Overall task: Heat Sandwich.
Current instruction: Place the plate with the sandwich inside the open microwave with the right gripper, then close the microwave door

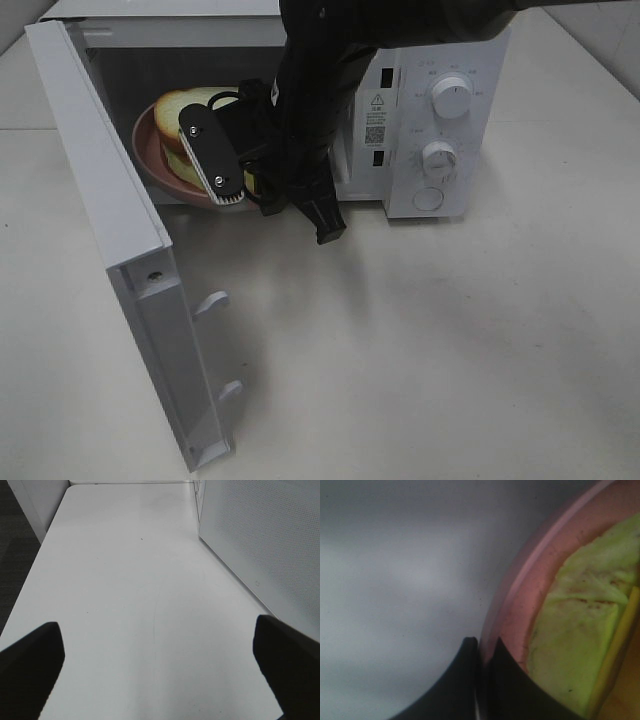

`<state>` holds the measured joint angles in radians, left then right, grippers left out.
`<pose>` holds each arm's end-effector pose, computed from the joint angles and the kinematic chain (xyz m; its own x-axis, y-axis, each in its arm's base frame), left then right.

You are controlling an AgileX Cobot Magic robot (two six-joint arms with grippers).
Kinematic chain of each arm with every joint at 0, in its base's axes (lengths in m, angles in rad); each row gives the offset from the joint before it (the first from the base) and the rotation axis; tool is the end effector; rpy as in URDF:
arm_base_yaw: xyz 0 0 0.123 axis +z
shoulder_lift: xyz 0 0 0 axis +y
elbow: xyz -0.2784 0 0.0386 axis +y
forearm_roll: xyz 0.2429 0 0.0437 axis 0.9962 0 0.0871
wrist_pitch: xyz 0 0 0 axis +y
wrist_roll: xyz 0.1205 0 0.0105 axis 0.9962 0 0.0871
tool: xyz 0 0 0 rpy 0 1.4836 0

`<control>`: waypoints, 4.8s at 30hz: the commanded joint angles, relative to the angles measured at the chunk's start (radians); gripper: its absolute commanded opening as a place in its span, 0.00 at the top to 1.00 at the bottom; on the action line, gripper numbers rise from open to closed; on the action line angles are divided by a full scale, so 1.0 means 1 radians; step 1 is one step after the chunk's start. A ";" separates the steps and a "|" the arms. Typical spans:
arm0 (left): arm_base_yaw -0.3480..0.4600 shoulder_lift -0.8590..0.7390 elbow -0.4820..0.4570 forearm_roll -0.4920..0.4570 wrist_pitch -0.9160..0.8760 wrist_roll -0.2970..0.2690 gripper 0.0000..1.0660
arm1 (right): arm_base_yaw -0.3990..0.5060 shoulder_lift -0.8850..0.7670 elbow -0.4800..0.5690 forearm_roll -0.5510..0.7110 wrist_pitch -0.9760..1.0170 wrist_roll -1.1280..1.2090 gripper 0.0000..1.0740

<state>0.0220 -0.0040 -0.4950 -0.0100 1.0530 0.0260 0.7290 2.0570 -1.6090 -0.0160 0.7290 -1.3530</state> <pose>0.0218 -0.0006 0.2606 -0.4501 0.0111 -0.8929 -0.0048 0.9999 0.0149 0.3425 0.3041 0.1780 0.5133 -0.8540 -0.0853 -0.7826 -0.4249 -0.4549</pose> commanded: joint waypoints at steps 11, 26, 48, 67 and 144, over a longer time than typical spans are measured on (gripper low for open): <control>0.003 -0.028 0.002 -0.008 -0.016 0.000 0.08 | -0.004 0.150 -0.251 -0.052 0.075 0.120 1.00; 0.003 -0.028 0.002 -0.008 -0.016 0.000 0.08 | -0.039 0.256 -0.423 -0.074 0.110 0.152 0.99; 0.003 -0.028 0.002 -0.008 -0.016 0.000 0.08 | -0.072 0.357 -0.523 -0.087 0.097 0.178 0.96; 0.003 -0.028 0.002 -0.008 -0.016 0.000 0.08 | -0.074 0.357 -0.523 -0.116 0.033 0.327 0.43; 0.003 -0.028 0.002 -0.008 -0.016 0.000 0.08 | -0.072 -0.548 0.719 -0.155 -0.495 0.702 0.29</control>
<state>0.0220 -0.0040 -0.4950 -0.0100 1.0520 0.0260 0.6600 1.5440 -0.9110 -0.1760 0.2150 -0.7060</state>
